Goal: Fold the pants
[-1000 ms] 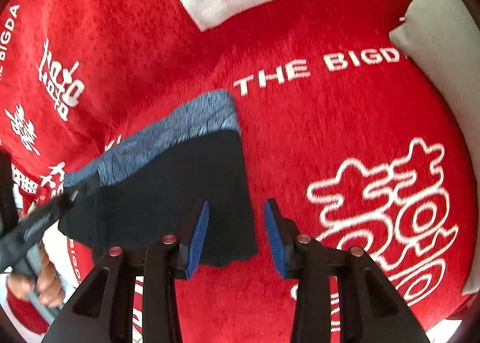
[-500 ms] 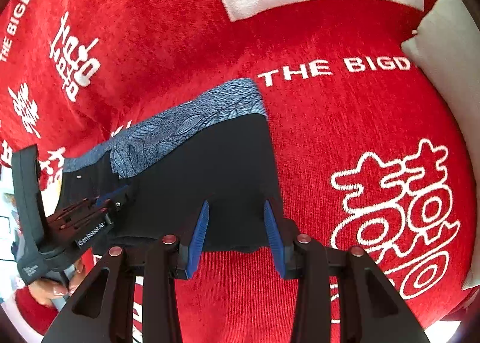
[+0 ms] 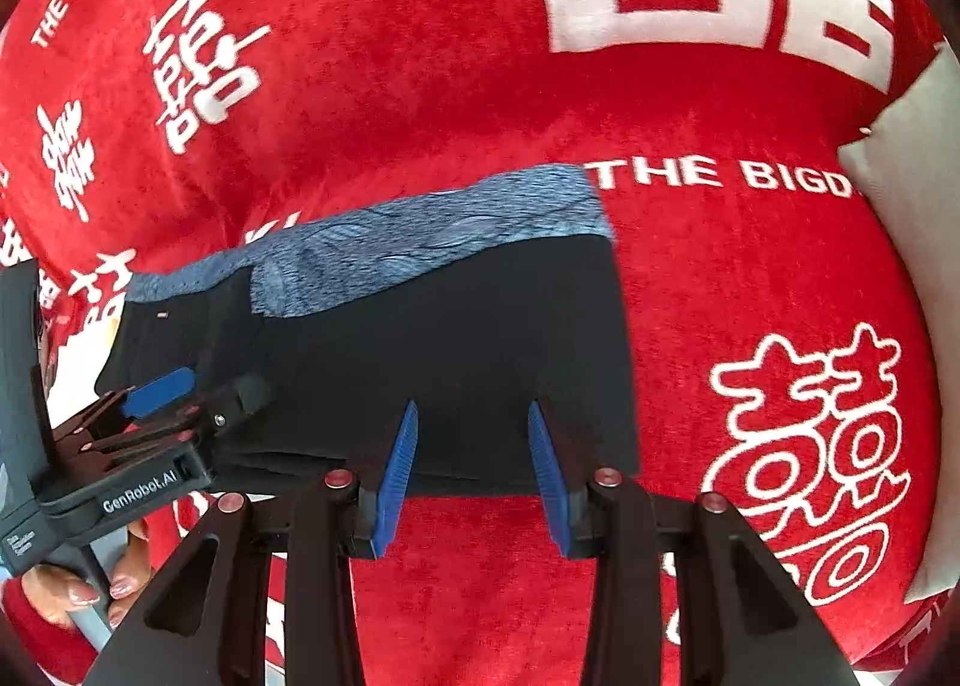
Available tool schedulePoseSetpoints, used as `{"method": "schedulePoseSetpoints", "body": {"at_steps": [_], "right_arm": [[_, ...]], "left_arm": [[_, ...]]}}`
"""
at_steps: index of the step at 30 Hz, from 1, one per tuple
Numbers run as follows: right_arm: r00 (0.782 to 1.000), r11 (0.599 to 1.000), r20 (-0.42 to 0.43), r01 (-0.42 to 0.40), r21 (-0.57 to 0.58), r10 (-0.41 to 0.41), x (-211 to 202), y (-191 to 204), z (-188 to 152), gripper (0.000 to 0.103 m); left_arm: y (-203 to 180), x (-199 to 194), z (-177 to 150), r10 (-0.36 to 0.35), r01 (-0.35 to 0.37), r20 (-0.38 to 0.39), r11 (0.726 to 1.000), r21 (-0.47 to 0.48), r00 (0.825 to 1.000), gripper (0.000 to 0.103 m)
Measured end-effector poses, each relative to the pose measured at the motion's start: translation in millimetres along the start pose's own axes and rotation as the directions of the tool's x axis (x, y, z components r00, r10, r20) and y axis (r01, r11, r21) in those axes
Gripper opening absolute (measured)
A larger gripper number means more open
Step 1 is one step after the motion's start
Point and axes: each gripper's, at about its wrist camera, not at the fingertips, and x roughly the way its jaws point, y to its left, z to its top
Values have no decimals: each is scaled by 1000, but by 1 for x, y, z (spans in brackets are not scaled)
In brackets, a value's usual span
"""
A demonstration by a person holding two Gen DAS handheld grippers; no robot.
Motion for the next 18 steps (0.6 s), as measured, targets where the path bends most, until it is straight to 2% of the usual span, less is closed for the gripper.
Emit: {"method": "schedulePoseSetpoints", "body": {"at_steps": [5,8,12,13,15,18], "right_arm": [[998,994,-18,-64,-89,63,2,29,-2,49],[997,985,-41,-69,-161,63,11,50,-3,50],[991,967,-71,-130,-221,117,21,79,-2,50],[989,958,-80,-140,-249,124,23,88,-4,54],[992,936,-73,-119,-331,100,26,106,-11,60],[999,879,-35,-31,-476,16,30,128,-27,61]], "left_arm": [[24,-7,-15,49,-49,-11,998,-43,999,86],[40,-10,-30,72,-74,-28,994,-76,997,86],[59,-13,-46,95,-99,-45,990,-103,994,86],[62,-14,-49,96,-101,-48,989,-110,994,86],[73,-16,-58,94,-101,-57,987,-126,994,86],[80,-16,-63,85,-93,-63,986,-141,994,86]]}}
